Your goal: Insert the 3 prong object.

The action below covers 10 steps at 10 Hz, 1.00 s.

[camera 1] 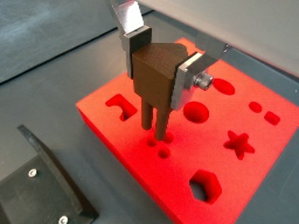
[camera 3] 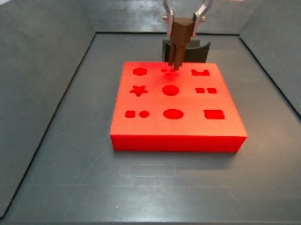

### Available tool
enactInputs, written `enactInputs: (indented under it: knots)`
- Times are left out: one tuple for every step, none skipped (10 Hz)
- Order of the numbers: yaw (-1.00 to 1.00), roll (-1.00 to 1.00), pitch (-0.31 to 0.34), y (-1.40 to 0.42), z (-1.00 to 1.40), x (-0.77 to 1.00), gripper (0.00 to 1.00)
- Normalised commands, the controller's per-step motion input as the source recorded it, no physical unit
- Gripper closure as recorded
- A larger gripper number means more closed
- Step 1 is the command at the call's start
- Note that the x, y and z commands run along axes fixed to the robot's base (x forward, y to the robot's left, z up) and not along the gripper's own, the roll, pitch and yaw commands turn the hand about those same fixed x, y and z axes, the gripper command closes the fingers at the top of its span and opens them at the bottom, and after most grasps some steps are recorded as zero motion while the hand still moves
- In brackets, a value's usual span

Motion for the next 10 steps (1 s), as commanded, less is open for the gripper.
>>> enactInputs:
  knots:
    - [-0.31, 0.12, 0.0, 0.1, -0.16, -0.21, 1.0]
    - [-0.27, 0.02, 0.004, 0.0, -0.04, -0.03, 1.0]
    - [-0.39, -0.01, 0.017, 0.0, 0.0, 0.0, 1.0]
    - [-0.5, -0.11, 0.01, 0.0, 0.0, 0.07, 1.0]
    - [-0.75, -0.1, 0.019, 0.0, 0.0, 0.09, 1.0]
    - [-0.97, -0.05, 0.053, 0.0, -0.01, 0.0, 1.0]
    - [-0.97, -0.06, 0.051, 0.0, 0.0, 0.01, 1.0]
    - [-0.96, -0.01, 0.039, 0.0, -0.06, 0.0, 1.0]
    - [-0.91, -0.03, 0.027, 0.0, -0.11, 0.0, 1.0]
    - [-0.28, -0.04, 0.0, 0.02, -0.2, 0.0, 1.0]
